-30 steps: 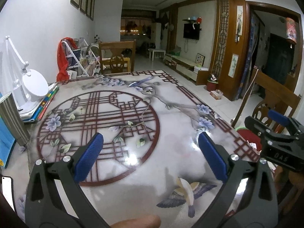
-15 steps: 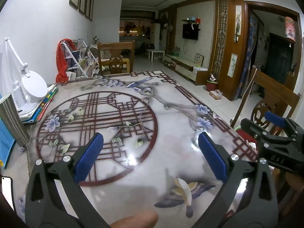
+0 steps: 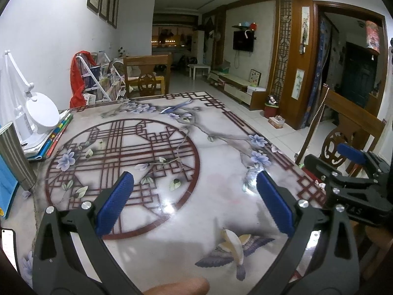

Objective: Collect trash

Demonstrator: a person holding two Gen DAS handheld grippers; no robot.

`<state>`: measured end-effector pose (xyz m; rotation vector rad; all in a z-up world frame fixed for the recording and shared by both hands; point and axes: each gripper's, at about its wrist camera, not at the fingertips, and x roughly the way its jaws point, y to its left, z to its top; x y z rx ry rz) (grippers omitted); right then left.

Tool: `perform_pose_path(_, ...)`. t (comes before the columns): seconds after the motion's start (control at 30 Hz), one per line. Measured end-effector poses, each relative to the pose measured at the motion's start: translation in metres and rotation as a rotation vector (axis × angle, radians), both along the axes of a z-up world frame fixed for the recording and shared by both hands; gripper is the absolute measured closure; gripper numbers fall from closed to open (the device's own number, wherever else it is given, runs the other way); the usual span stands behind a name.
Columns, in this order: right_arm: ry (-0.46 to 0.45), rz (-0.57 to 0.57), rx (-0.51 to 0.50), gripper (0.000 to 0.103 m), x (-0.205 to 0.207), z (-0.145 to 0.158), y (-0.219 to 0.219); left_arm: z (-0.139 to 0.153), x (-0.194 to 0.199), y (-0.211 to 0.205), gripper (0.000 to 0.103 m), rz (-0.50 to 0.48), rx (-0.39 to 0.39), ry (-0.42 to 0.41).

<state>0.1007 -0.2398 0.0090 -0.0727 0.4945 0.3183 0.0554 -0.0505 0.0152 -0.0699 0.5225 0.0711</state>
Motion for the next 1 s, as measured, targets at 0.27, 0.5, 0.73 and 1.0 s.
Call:
perform_pose_path(0.27,0.016,0.006,-0.002,0.007,0.0002,-0.0011,-0.0009,0.0004,-0.0004,-0.0013,0.005,-0.003,0.001,0.001)
perform_pose_path(0.5,0.018,0.005,-0.002,0.007,0.0014,-0.0018,-0.0007,0.0005,-0.0002,-0.0013,0.005,-0.004,0.000,0.001)
perform_pose_path(0.73,0.018,0.004,-0.001,0.007,0.0014,-0.0021,-0.0008,0.0041,-0.0035,-0.0041,0.005,-0.005,0.007,-0.027)
perform_pose_path(1.0,0.017,0.005,-0.002,0.007,0.0015,-0.0019,-0.0005,0.0042,-0.0027,-0.0008,0.005,0.036,0.011,-0.012)
